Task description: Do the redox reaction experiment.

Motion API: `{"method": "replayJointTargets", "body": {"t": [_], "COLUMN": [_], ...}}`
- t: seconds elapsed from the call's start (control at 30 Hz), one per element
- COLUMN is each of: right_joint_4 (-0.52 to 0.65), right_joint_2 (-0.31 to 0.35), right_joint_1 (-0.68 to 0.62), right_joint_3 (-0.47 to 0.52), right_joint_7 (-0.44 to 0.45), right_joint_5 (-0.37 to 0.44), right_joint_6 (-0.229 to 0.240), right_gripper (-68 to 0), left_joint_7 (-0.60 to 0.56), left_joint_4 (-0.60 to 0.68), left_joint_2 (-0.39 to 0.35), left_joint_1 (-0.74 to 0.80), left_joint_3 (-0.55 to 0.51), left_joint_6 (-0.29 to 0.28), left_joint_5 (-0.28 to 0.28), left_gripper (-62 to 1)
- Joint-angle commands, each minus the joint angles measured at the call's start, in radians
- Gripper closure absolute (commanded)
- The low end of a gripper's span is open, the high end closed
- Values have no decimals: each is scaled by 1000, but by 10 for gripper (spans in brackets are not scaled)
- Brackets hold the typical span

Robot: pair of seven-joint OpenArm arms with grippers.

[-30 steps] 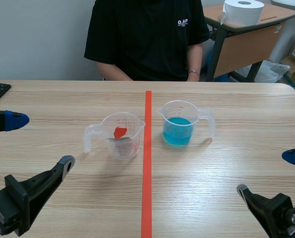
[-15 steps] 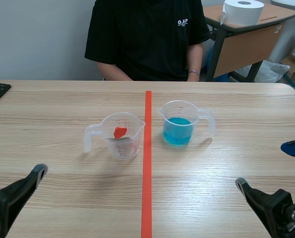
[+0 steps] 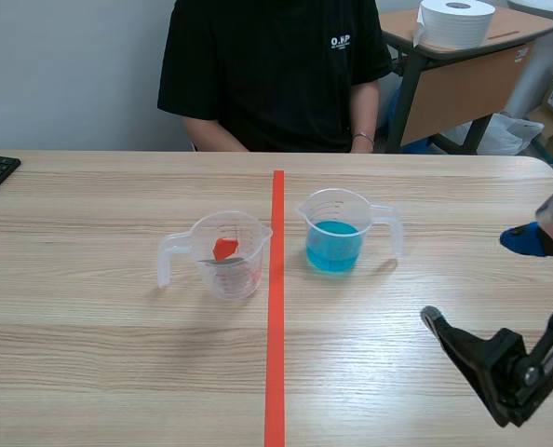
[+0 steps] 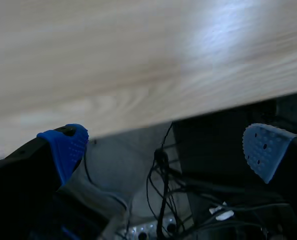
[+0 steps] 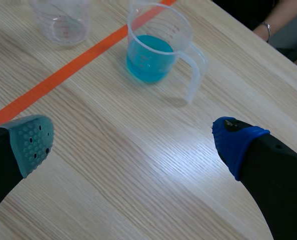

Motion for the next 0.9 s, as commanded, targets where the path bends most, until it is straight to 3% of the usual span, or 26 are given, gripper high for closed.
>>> {"method": "replayJointTargets", "body": {"t": [0.0,0.17,0.43,0.6,0.87], "right_joint_4": [14,13,-77,-168,-298], "right_joint_2": [24,62,71,70,66], "right_joint_1": [34,113,291,415,602], "right_joint_3": [-28,-117,-277,-388,-563], "right_joint_7": [19,23,119,227,385], "right_joint_5": [-6,-12,-56,-104,-189], "right_joint_6": [9,19,73,75,75], "right_gripper": [-679,-679,-679,-679,-679], "left_joint_7": [-39,-80,-74,-73,-71], "left_joint_4": [-31,-184,-381,-438,-467], "left_joint_2": [22,89,156,155,156], "left_joint_1": [-4,-38,-172,-219,-241], "left_joint_3": [2,3,22,87,127], "left_joint_6": [-5,-14,-37,-43,-43], "left_joint_5": [-4,3,99,129,129], "left_gripper": [-623,-623,-623,-623,-623]}}
